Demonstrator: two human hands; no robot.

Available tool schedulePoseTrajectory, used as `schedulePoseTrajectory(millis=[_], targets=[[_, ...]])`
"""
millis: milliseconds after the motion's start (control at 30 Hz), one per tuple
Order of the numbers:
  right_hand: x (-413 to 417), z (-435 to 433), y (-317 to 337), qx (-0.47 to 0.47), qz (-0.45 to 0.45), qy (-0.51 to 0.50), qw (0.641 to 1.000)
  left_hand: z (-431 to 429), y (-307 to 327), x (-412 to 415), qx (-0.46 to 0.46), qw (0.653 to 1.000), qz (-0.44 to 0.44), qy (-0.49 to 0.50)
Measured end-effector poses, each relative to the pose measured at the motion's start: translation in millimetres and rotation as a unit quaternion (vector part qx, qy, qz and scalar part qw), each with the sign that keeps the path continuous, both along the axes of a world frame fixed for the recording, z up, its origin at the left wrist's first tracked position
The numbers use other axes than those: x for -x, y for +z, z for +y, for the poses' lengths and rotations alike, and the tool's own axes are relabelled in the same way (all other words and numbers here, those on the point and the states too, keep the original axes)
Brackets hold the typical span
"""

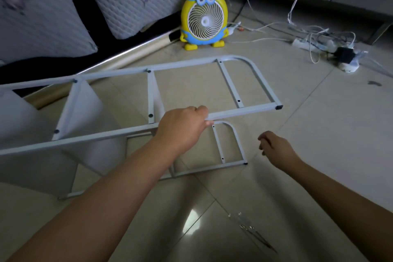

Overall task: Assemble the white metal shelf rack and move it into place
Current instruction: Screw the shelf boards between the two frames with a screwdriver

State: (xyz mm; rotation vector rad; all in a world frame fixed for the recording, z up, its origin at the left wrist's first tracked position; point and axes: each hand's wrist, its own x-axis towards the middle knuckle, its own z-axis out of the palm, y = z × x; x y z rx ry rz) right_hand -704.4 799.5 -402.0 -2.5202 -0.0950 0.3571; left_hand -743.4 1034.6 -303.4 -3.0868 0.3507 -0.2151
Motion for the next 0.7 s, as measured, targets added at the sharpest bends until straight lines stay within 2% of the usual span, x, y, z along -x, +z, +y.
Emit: schedulePoseTrajectory(millis=[100, 200, 267, 400, 467, 567, 633, 700], targets=[[0, 20, 17, -0.007, -0.004, 0.033, 0.999, 3, 9, 1, 0.037, 0.999, -0.024, 0.025], [-1, 44, 27, 0.022, -0.006, 0.071, 0.997, 17, 27, -10, 0.077, 0.990, -0.118, 0.030], [-3, 57, 32, 0.041, 0.000, 0.057, 0.997, 29, 47, -15, 0.045, 0.985, -0.161, 0.050], [-9, 78, 41, 0.040, 0.076, -0.023, 0.996, 57, 77, -15, 0.118, 0.966, -0.223, 0.048], [-13, 89, 51, -0.014, 0.119, -0.084, 0.989, 74, 88, -12, 0.158, 0.951, -0.263, 0.048], [-24, 114, 76, -0.197, 0.142, -0.192, 0.951, 98, 111, -2, 0.180, 0.933, -0.304, 0.071], [-37, 131, 98, -0.303, 0.118, -0.226, 0.918, 111, 129, 6, 0.208, 0.919, -0.321, 0.096], [-48, 145, 124, -0.363, 0.072, -0.244, 0.896, 121, 146, 15, 0.246, 0.902, -0.328, 0.131]])
